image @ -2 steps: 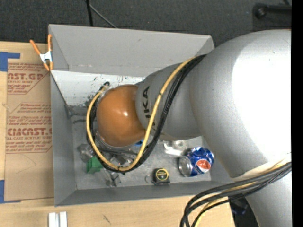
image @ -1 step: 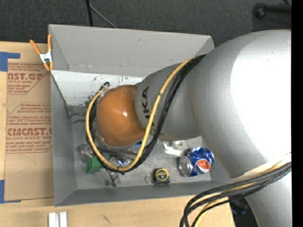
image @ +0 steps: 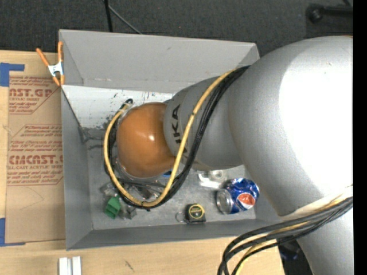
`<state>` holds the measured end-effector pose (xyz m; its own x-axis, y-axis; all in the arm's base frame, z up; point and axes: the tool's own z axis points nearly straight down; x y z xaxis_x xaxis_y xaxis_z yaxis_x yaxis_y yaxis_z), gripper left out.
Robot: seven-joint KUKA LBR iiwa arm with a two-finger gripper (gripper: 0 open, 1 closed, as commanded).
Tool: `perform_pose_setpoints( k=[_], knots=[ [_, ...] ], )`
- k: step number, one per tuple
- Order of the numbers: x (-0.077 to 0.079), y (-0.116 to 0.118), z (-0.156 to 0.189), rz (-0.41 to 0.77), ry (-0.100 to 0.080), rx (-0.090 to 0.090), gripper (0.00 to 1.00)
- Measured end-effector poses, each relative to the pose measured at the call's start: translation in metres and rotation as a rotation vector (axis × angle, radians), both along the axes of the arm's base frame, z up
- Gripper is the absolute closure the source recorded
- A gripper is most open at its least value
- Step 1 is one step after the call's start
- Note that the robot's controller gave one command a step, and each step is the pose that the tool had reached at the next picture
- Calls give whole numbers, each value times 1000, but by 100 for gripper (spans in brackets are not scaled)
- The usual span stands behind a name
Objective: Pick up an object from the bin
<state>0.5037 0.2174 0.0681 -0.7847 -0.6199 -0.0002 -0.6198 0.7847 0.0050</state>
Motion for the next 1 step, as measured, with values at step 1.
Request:
perform_pose_setpoints(
  k=[1],
  knots=[
    [2, 2, 71, 0, -11, 0, 100]
  ],
)
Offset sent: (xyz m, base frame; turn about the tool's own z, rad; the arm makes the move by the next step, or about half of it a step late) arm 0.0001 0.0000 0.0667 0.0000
